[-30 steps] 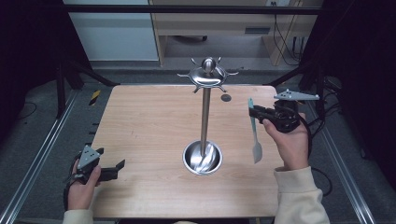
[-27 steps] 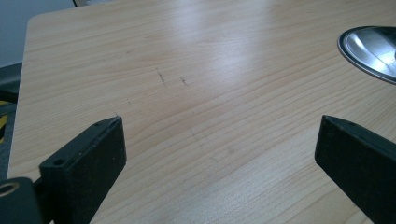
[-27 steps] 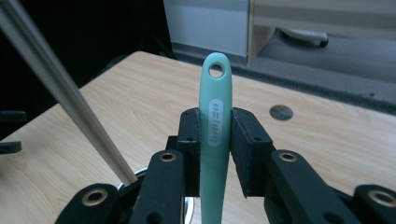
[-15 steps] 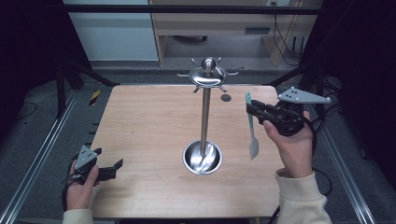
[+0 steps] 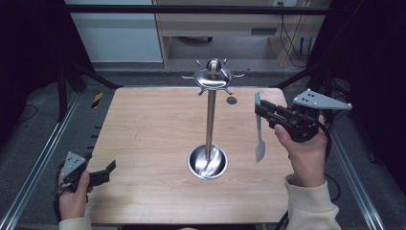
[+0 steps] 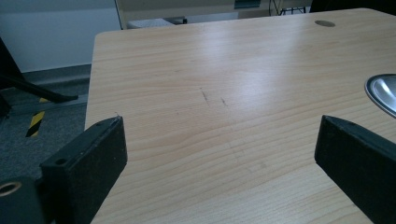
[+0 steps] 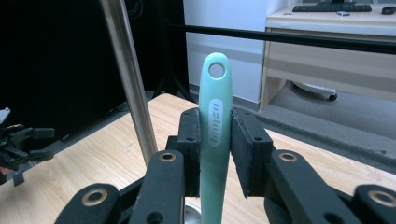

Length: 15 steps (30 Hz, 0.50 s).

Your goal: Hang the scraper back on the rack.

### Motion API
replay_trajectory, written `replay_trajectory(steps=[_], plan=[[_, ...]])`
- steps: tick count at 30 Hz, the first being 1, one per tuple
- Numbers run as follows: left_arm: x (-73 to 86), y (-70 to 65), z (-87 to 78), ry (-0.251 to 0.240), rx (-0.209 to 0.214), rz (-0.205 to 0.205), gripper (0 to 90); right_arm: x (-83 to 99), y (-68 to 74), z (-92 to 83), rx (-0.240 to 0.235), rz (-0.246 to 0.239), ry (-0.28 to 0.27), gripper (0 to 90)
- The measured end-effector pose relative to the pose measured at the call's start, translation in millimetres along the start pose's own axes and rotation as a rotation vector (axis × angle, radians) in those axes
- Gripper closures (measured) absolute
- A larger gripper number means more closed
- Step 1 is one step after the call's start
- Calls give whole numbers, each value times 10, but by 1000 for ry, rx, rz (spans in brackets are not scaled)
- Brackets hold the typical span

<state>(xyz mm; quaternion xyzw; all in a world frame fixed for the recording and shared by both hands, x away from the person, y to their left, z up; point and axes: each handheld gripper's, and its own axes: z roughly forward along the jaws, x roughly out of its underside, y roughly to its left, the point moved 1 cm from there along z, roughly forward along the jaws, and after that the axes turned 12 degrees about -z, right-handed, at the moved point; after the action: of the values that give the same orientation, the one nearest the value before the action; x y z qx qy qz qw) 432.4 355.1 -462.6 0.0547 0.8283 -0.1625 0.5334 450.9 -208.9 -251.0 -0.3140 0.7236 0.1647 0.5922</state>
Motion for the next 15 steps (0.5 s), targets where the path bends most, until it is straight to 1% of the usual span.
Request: replay_trajectory(steps=[2,4,8,9,12,14,15], plan=[[-5,-3,6,2,-1,1,23,-11,25,11,-1,-6,1,742],[-20,-30,25,8,1,16,22,-22,46,20,-1,-14,-3,742],[-18,-56,49,18,3,23,21,-59,104,17,-6,-24,-16,741],[-12,-63,59,28,4,26,21,-59,104,17,-6,-24,-16,741],[2,-68,92,51,4,35,22,-102,134,-20,-5,-33,-39,741],[4,-73,96,53,6,32,22,-114,143,-32,-6,-33,-45,741],[5,-77,101,58,10,38,22,-137,162,-56,-12,-36,-57,741]])
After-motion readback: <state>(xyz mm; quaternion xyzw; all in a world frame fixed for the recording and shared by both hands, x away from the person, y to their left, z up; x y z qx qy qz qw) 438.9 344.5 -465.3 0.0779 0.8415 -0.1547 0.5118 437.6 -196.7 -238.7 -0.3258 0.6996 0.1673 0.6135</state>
